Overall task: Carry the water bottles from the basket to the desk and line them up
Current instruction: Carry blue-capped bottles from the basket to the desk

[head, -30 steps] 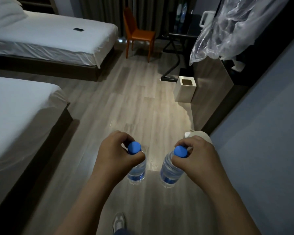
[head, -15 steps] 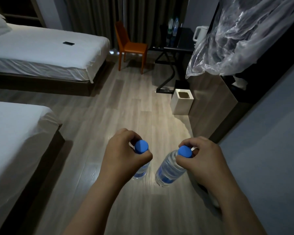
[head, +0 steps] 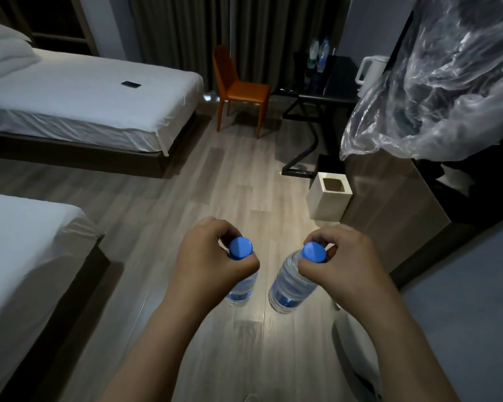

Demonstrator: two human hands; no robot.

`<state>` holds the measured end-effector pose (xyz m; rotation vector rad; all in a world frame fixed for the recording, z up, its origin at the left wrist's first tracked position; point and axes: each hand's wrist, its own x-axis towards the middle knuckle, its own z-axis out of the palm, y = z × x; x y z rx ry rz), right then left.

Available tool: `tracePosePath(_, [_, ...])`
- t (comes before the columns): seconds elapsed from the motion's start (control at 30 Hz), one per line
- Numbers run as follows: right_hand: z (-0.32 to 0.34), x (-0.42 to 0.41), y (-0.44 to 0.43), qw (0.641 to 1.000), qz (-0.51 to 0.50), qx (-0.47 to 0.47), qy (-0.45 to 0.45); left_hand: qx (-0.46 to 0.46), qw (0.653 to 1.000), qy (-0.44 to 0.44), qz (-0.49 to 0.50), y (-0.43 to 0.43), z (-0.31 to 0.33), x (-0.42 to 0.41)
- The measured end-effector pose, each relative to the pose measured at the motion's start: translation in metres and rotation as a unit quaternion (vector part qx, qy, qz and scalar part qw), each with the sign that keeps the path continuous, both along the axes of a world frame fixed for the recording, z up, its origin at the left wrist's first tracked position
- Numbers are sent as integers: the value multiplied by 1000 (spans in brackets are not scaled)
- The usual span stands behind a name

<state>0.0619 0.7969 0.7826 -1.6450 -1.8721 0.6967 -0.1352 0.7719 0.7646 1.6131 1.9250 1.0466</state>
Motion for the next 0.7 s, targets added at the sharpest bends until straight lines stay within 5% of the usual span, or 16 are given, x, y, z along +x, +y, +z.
tracePosePath(0.7, [-4,-45,283,1000,5,7,-1,-8,1000,-27,6,274,-6,-43])
